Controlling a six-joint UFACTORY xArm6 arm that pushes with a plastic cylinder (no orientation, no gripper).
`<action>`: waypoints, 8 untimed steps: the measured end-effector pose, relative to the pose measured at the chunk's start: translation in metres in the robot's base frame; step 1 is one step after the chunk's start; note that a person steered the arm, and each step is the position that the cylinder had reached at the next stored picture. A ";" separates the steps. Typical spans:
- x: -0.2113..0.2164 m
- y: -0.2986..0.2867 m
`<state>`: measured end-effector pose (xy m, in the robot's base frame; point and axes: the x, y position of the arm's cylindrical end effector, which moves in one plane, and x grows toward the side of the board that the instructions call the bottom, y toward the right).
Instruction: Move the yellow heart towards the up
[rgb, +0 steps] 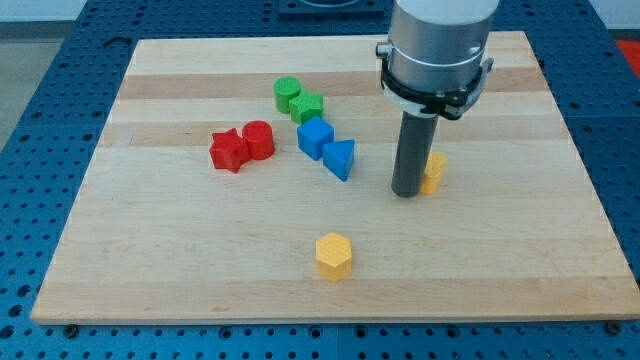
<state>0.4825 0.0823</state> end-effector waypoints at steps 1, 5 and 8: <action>0.018 0.001; -0.020 0.021; -0.034 0.005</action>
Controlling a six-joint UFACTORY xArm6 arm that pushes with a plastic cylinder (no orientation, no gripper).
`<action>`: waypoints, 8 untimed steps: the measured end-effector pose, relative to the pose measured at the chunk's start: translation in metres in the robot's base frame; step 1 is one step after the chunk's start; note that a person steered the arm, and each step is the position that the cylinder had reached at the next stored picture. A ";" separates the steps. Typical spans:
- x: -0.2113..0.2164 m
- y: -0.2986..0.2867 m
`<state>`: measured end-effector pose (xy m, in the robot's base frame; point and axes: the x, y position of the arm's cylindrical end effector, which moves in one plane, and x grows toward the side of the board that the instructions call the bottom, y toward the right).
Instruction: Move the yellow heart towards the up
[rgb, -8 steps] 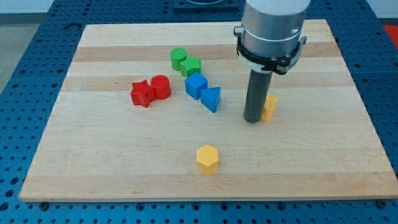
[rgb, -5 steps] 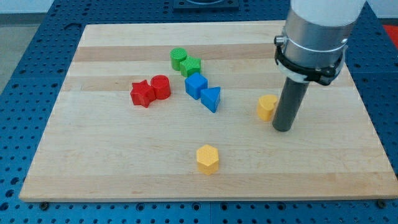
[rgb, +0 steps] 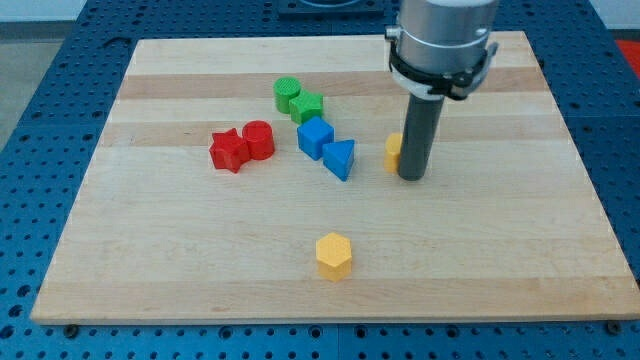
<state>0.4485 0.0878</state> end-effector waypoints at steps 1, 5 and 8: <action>-0.018 -0.003; -0.057 -0.019; -0.077 0.044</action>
